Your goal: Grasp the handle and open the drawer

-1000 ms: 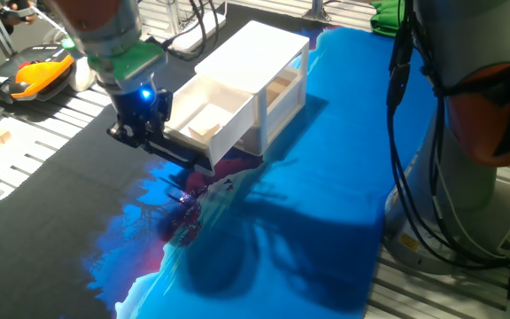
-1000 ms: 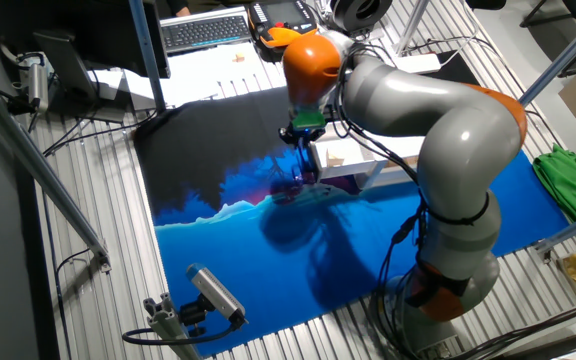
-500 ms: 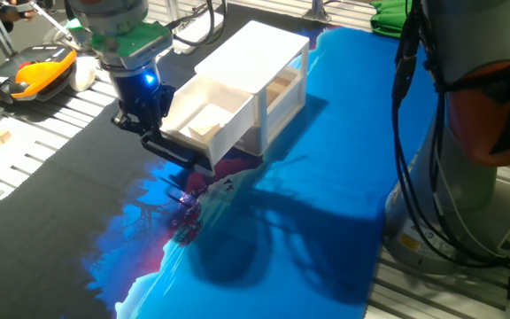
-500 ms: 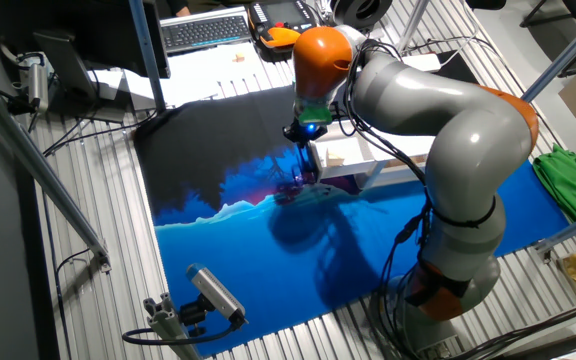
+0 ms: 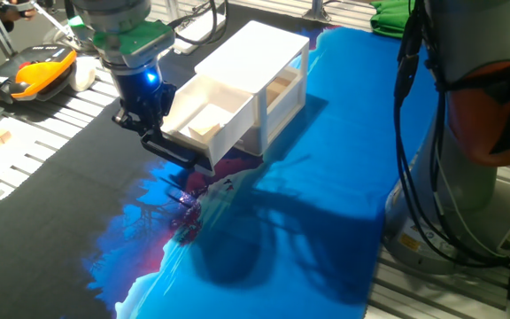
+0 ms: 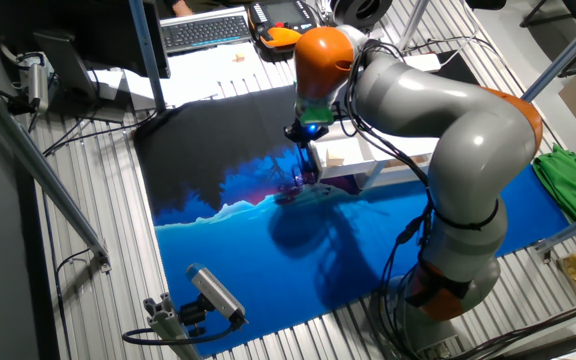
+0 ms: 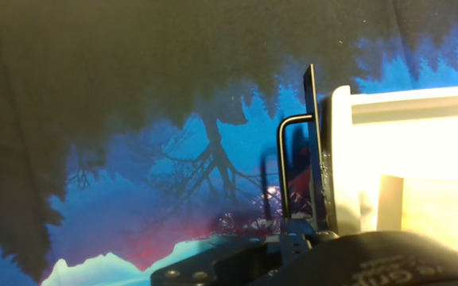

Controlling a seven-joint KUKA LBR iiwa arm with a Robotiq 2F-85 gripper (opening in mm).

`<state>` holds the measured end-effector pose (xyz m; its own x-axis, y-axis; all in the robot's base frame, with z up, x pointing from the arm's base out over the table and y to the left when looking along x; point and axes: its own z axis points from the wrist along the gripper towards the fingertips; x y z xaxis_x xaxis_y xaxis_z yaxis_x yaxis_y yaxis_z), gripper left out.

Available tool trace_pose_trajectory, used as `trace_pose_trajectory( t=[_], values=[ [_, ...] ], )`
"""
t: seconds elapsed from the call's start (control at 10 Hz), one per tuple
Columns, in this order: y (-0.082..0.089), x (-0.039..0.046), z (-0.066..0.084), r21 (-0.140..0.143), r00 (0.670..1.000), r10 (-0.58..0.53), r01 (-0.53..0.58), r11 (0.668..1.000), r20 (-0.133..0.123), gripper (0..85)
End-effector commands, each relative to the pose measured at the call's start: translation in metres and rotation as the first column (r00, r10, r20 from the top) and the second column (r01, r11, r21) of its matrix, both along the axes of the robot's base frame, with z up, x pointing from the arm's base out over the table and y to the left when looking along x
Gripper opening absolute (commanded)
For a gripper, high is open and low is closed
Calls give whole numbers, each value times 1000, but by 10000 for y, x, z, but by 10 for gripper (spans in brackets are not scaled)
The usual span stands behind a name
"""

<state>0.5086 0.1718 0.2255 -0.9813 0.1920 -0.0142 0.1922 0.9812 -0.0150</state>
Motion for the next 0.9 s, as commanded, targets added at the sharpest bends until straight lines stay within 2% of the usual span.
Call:
trace_pose_trajectory(
  t=[0.0,0.3,0.8],
  values=[
    [-3,-5,6,-1,1000,4,-4,1000,-2,0],
    [-14,-16,14,4,1000,5,-5,1000,-3,0],
    [-25,-25,29,14,999,31,-32,999,9,0]
  ],
)
